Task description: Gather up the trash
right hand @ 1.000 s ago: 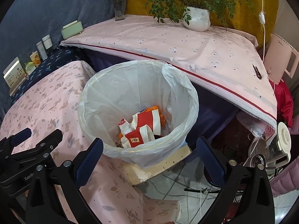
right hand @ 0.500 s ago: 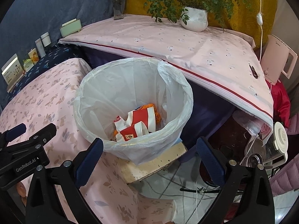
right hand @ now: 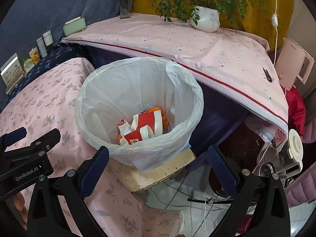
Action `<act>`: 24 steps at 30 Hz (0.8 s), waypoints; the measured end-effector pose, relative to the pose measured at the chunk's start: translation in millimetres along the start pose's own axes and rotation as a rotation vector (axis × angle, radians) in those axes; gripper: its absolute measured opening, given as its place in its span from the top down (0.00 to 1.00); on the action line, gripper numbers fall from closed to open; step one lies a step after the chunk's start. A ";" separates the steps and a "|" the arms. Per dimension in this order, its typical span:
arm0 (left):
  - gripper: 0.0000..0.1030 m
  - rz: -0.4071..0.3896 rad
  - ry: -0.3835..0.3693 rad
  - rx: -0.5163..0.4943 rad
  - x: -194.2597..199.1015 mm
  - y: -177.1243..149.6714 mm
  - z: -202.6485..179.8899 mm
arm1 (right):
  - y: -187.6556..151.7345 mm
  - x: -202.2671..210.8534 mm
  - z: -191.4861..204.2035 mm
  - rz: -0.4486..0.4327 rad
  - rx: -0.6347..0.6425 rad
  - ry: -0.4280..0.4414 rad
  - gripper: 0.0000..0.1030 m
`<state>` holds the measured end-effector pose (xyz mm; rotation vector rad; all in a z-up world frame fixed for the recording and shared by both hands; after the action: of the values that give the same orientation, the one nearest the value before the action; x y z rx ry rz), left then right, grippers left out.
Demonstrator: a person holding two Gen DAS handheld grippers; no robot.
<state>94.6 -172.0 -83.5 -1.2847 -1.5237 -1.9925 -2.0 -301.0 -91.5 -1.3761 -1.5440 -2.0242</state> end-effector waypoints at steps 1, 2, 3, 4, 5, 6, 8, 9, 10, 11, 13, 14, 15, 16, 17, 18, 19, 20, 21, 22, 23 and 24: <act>0.09 -0.001 0.000 0.000 0.0 0.0 -0.3 | -0.4 -0.8 0.0 0.002 0.001 0.000 0.07; 0.09 -0.002 0.002 0.000 -0.1 0.0 -0.4 | -1.0 -1.2 0.2 0.003 0.001 0.000 0.07; 0.09 -0.002 0.003 0.001 -0.2 -0.1 -0.9 | -1.4 -1.5 0.3 0.003 0.001 0.001 0.07; 0.09 -0.001 0.003 0.002 -0.6 -0.2 -1.0 | -1.9 -1.8 0.5 0.004 0.002 0.001 0.07; 0.09 -0.001 0.003 0.001 -0.4 -0.2 -0.9 | -1.9 -1.9 0.7 0.004 0.003 0.001 0.07; 0.09 0.000 0.005 0.001 -0.6 -0.4 -1.2 | -1.8 -2.0 0.8 0.004 0.004 0.001 0.07; 0.09 -0.002 0.007 -0.002 -0.7 -0.4 -2.1 | -2.0 -2.3 1.1 0.006 0.006 -0.001 0.07; 0.09 -0.003 0.009 -0.005 -0.7 -0.5 -2.6 | -2.3 -2.1 1.2 0.006 0.006 -0.001 0.07; 0.09 -0.004 0.012 -0.007 -0.7 -0.7 -2.9 | -2.6 -2.2 1.2 0.006 0.006 -0.002 0.07; 0.09 -0.004 0.014 -0.008 -0.8 -0.4 -3.2 | -2.5 -2.5 1.4 0.007 0.006 -0.001 0.07; 0.09 -0.006 0.015 -0.008 -0.6 -0.5 -3.4 | -2.8 -2.8 1.1 0.008 0.006 -0.001 0.07; 0.09 -0.007 0.015 -0.006 -0.7 -0.4 -3.7 | -2.9 -2.9 1.2 0.009 0.006 -0.001 0.07; 0.09 -0.007 0.015 -0.006 -0.8 -0.6 -3.6 | -2.8 -3.0 1.1 0.009 0.007 -0.001 0.07; 0.09 -0.006 0.016 -0.006 -0.9 -0.7 -3.5 | -3.1 -3.2 1.4 0.010 0.008 -0.001 0.07; 0.09 -0.004 0.017 -0.004 -1.2 -0.9 -3.4 | -3.4 -3.5 1.2 0.010 0.009 -0.002 0.07; 0.09 -0.002 0.017 -0.002 -1.4 -1.0 -3.1 | -3.8 -4.1 1.0 0.012 0.010 -0.001 0.07; 0.09 -0.002 0.018 -0.001 -1.6 -1.0 -2.8 | -4.1 -4.6 1.0 0.013 0.010 -0.002 0.07; 0.09 -0.001 0.019 0.001 -1.5 -0.9 -2.7 | -4.3 -5.1 0.7 0.014 0.010 -0.003 0.07; 0.09 0.000 0.019 0.003 -1.7 -0.8 -2.3 | -4.5 -5.5 0.5 0.015 0.010 -0.003 0.07; 0.09 0.000 0.019 0.005 -2.2 -0.8 -1.8 | -4.7 -5.7 0.4 0.016 0.010 -0.003 0.07; 0.09 0.001 0.019 0.006 -2.5 -0.7 -1.7 | -5.2 -5.8 0.6 0.016 0.010 -0.004 0.07; 0.09 0.002 0.019 0.007 -2.8 -0.7 -1.7 | -5.3 -5.9 0.6 0.017 0.010 -0.004 0.07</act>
<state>94.8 -174.0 -86.2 -1.2610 -1.5188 -1.9905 -2.1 -300.3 -99.5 -1.3855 -1.5365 -2.0022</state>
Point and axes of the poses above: each gripper's, at about its wrist camera, not at the fingertips, and x roughly against the way its jaws point, z to its left, y to its top, the point moved 3 cm from there along -x, roughly the way its jaws point, and after that the axes turned 1 degree about -x, right-handed, at the moved point
